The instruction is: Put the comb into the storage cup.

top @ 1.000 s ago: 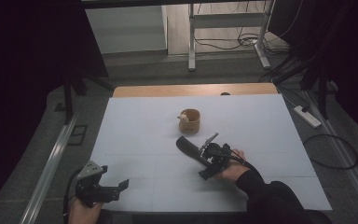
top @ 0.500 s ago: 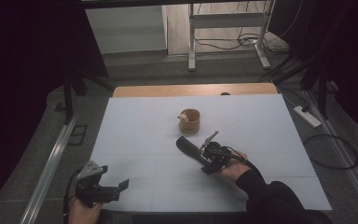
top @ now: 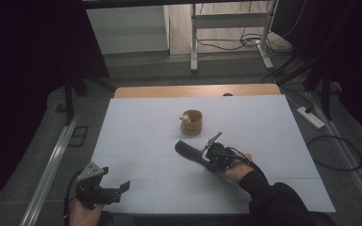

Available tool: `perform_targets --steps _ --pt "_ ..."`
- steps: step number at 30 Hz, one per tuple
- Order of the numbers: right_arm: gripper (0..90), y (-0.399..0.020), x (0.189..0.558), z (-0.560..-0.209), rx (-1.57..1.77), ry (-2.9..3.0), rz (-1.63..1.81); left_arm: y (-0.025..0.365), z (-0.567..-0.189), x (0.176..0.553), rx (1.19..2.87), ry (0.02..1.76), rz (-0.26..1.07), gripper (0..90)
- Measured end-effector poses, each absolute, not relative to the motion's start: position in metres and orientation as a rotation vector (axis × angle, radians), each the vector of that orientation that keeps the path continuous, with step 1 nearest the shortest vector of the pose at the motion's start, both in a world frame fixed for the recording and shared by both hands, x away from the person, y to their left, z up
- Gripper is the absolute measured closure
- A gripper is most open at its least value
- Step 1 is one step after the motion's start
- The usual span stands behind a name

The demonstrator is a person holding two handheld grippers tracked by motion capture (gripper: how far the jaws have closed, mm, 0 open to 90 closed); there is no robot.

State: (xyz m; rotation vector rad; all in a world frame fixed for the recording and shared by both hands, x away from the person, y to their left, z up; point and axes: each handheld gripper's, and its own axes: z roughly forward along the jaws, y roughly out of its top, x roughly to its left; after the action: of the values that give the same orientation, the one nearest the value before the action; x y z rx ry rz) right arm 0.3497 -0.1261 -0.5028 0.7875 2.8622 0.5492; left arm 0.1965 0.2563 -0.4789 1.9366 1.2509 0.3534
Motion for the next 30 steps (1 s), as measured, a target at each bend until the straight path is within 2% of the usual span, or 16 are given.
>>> perform_targets --steps 15,30 --pt "72.6 -0.128 0.344 -0.499 0.718 2.854 0.605 0.258 -0.477 0.195 1.886 1.209 0.315 0.0" --pt "72.6 -0.141 0.33 -0.483 0.618 2.839 0.731 0.249 -0.474 0.201 1.906 1.129 0.312 0.0"
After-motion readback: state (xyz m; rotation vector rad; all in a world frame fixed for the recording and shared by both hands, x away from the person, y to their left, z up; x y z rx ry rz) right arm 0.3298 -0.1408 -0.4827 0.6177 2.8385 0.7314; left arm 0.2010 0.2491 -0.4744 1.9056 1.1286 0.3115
